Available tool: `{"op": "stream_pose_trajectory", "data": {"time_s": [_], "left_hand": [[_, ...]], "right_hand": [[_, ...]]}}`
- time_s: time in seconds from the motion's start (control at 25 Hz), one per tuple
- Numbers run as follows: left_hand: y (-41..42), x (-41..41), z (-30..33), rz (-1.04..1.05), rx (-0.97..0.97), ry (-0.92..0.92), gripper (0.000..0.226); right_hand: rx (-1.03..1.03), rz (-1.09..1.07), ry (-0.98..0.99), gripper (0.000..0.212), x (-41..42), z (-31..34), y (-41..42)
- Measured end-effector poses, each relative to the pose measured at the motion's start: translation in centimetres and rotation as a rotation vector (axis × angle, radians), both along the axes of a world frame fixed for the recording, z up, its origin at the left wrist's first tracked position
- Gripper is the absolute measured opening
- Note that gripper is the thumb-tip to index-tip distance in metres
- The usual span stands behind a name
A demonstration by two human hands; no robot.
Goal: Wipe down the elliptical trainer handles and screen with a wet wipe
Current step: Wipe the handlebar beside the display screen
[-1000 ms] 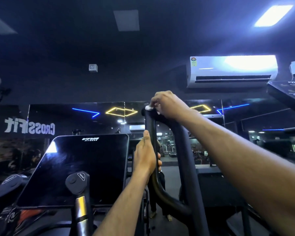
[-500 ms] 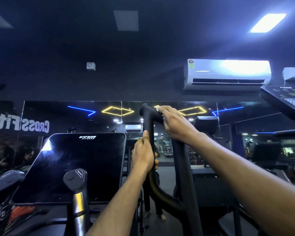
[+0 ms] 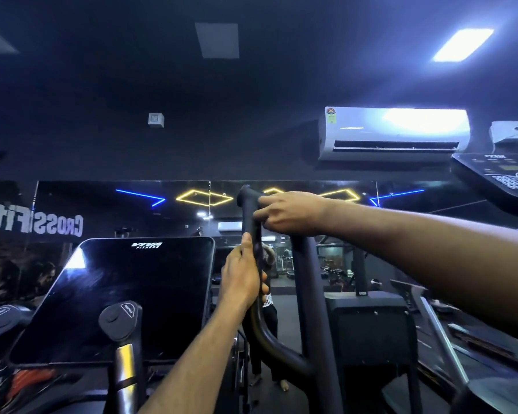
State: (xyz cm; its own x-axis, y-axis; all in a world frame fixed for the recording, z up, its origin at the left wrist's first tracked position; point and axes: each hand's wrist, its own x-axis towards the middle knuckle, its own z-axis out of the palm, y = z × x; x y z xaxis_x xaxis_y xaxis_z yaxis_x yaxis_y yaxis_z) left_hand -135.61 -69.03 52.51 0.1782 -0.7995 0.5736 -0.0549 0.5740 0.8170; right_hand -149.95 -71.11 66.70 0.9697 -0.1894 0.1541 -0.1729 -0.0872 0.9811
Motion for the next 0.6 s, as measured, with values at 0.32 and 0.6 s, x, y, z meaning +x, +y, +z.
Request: {"op": "stream_pose_trajectory", "data": {"time_s": [0.32,0.6], "left_hand": [[0.0,0.1,-0.2,0.051,0.032,-0.017,0.056],[0.0,-0.1,0.1,0.057,0.060,-0.031,0.064]], "right_hand": [[0.436,0.292,-0.787,0.010,-2.4,-0.1,-0.5],[0.891,0.499,-1.353,0.009,-5.6,-2.3,-2.6]]}}
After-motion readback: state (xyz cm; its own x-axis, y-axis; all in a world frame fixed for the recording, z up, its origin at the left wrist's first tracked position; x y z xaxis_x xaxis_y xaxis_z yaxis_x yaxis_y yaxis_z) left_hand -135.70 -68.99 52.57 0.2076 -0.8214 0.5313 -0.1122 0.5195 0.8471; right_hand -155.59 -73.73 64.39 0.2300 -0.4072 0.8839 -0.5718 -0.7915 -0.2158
